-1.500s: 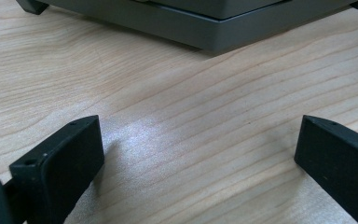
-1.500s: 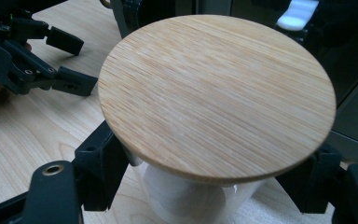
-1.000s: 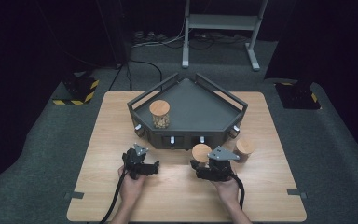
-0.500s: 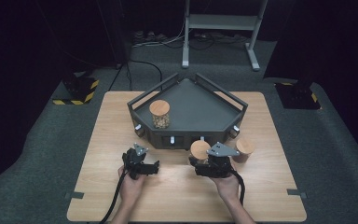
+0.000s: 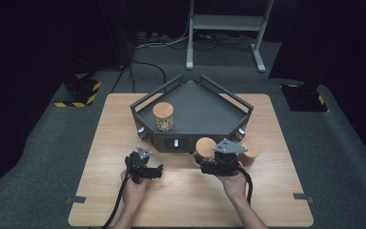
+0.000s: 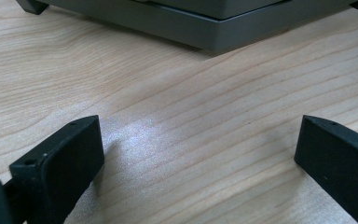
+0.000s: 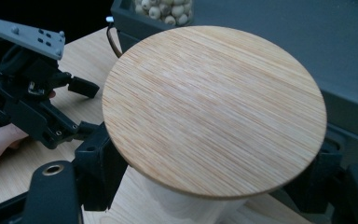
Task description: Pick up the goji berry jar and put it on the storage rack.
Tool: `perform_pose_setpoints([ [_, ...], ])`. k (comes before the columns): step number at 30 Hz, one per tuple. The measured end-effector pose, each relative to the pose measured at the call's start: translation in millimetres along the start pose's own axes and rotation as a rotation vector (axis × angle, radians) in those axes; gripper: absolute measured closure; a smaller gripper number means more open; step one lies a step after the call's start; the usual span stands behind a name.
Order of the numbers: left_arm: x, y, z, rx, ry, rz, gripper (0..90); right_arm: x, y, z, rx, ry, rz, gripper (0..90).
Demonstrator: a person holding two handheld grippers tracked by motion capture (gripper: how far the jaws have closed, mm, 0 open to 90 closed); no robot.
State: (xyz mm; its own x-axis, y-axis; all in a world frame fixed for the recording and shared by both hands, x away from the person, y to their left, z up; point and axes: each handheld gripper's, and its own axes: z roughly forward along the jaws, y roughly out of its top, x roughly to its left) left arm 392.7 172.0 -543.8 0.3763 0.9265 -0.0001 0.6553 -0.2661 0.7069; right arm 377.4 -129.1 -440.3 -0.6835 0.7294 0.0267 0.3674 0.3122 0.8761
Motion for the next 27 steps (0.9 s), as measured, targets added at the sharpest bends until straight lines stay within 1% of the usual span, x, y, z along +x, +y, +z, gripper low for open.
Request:
perform_pose_setpoints([
  [14,0.0,0.0,0.0,0.000,0.000,0.000,1.4,-5.4,28.7,-5.4,-0.030,0.006,0.009,25.8],
  [21,0.1,0.0,0.0,0.000,0.001,0.001,1.5,-8.7,40.9,-2.2,-0.023,-0.008,0.013,25.8],
  [27,0.1,0.0,0.0,0.000,0.000,0.001,1.4,-12.4,49.8,0.1,-0.025,-0.006,0.019,25.8],
])
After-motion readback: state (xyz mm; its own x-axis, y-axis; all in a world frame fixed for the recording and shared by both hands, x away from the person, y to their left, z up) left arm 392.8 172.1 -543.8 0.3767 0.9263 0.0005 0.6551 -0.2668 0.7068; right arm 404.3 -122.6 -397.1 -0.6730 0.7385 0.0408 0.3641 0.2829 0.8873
